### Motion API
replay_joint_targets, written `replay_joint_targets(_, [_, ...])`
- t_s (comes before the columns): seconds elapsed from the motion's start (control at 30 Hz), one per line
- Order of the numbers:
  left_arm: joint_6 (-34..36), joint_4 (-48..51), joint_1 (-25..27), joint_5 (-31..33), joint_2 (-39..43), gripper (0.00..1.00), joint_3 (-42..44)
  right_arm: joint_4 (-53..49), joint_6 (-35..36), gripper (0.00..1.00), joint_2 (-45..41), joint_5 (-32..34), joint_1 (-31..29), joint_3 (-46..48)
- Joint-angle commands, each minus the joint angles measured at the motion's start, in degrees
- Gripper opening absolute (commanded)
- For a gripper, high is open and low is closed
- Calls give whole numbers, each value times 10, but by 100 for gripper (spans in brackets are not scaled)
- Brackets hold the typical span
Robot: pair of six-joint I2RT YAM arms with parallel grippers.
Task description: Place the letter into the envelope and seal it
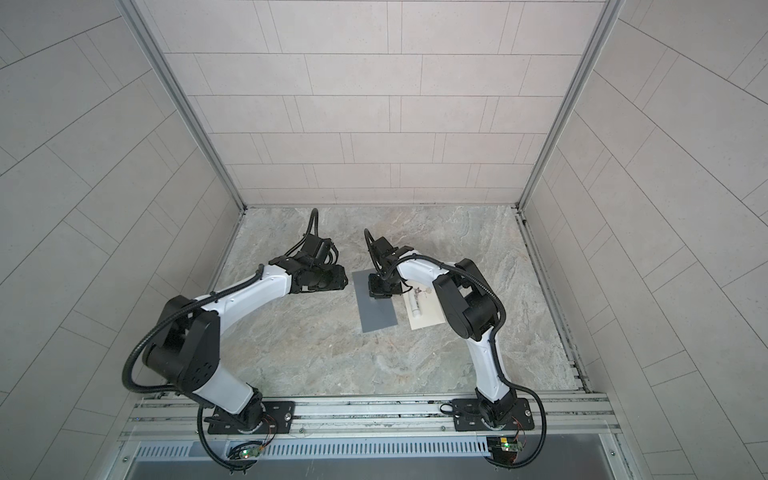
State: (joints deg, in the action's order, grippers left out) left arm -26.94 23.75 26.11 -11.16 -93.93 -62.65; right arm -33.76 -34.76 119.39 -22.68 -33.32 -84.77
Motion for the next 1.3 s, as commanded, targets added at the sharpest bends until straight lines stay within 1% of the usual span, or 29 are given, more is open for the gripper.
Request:
replay_joint_targets(0.0, [18, 51, 1, 9, -40, 55, -32, -46, 5, 0, 2, 40, 3, 24])
replay_joint_targets(0.1, [29, 41, 0, 5, -62, 59, -37, -43, 6, 0, -3, 36, 3, 24])
replay_joint_targets(0.2, [35, 33, 0, -8, -84, 60, -50, -43, 6, 0, -5, 36, 3, 26])
replay_joint_targets(0.5, [49, 36, 1, -32, -145, 60, -91, -42, 6, 0, -13, 41, 2, 34])
replay_joint_targets(0.63, [43, 43, 3, -29, -168, 59, -103, -40, 6, 0, -16, 43, 2, 36])
replay_joint_targets(0.7, [42, 43, 7, -25, -176, 56, -106, -37, 6, 0, -19, 44, 2, 39])
replay_joint_targets(0.8, [41, 50, 13, -21, -187, 49, -112, -37, 6, 0, -22, 47, 0, 39])
replay_joint_targets(0.83, [41, 53, 14, -20, -188, 44, -112, -37, 6, 0, -23, 48, 1, 39])
replay_joint_targets(0.97, [39, 61, 18, -20, -193, 36, -110, -41, 7, 0, -26, 55, -1, 39])
replay_joint_targets(1.1, [25, 73, 21, -14, -191, 34, -105, -43, 9, 0, -30, 58, -1, 38])
replay_joint_targets(1.17, [7, 74, 22, -11, -185, 30, -101, -40, 9, 0, -35, 59, -1, 38])
replay_joint_targets(1.27, [-16, 79, 22, -3, -172, 29, -103, -31, 9, 0, -51, 64, -1, 41])
